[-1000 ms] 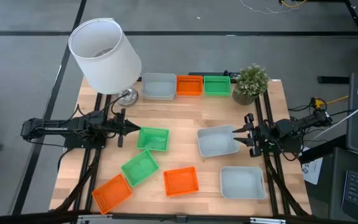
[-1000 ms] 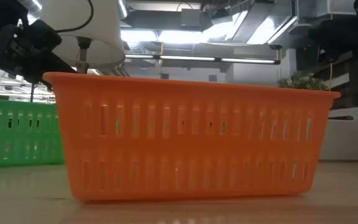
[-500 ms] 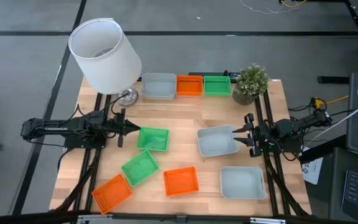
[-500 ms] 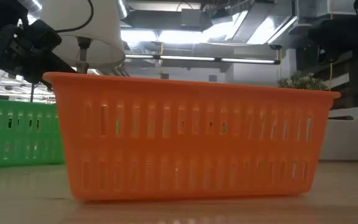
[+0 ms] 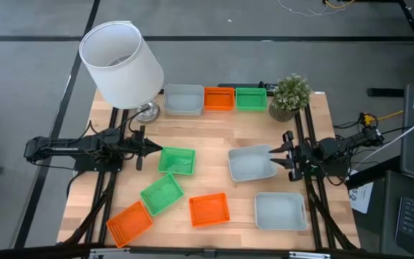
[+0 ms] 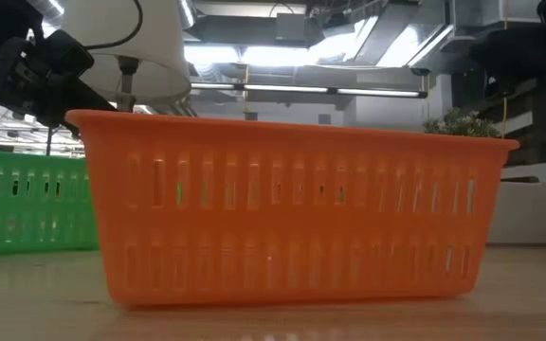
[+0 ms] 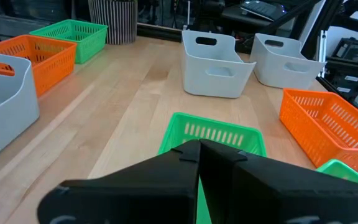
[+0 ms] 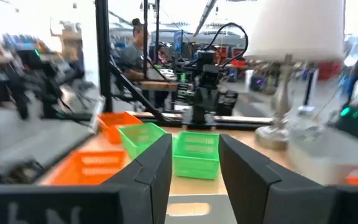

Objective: Stack baskets by color
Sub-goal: Move the middle gray bin to the center of the table

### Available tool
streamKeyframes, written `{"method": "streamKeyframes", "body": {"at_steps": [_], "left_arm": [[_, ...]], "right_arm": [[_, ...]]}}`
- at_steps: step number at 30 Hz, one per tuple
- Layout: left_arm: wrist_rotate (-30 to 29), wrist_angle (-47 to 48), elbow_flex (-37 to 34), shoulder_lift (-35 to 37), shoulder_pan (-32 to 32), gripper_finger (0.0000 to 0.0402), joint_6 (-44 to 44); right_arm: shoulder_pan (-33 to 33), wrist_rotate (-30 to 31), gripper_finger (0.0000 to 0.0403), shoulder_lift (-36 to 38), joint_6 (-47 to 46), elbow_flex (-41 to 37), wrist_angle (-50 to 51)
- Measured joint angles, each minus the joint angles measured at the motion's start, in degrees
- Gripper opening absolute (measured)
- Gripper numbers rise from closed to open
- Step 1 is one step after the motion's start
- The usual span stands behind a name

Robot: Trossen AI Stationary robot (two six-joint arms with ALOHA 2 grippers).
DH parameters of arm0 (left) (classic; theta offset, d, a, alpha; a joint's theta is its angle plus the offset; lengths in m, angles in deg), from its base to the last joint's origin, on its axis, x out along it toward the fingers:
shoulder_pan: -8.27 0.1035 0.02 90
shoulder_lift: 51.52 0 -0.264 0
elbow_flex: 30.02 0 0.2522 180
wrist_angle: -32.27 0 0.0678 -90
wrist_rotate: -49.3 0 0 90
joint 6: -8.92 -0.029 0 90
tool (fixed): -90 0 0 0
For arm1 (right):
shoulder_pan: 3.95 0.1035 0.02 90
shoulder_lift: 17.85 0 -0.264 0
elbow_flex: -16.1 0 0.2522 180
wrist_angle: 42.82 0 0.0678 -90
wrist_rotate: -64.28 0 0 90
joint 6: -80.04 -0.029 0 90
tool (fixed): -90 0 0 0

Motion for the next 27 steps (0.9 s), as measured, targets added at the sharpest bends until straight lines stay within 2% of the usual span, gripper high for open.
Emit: {"method": "streamKeyframes", "body": {"at_steps": [4,9,13,20,27], "left_arm": [[-1.90,0.07,0.00,-0.01,0.00,0.0000,-3.56],[-4.46,-0.03,0.00,-0.01,0.00,0.0000,-9.81],[-4.22,-0.13,0.00,-0.02,-0.01,0.0000,-9.99],[-3.66,-0.39,0.00,0.00,-0.01,0.0000,-4.73],[4.93,-0.66,0.00,0.00,-0.02,0.0000,-9.07]], "right_arm": [[0.00,-0.74,0.0132,-0.02,-10.43,0.00,1.89],[0.00,-4.28,0.0132,-0.57,-15.23,-0.02,4.59],[0.00,-5.65,0.0132,-0.70,-15.18,0.00,4.53],[0.00,-5.75,0.0132,-0.70,-13.50,0.00,3.24],[0.04,-5.76,0.0132,-0.78,-8.49,0.00,1.73]]}}
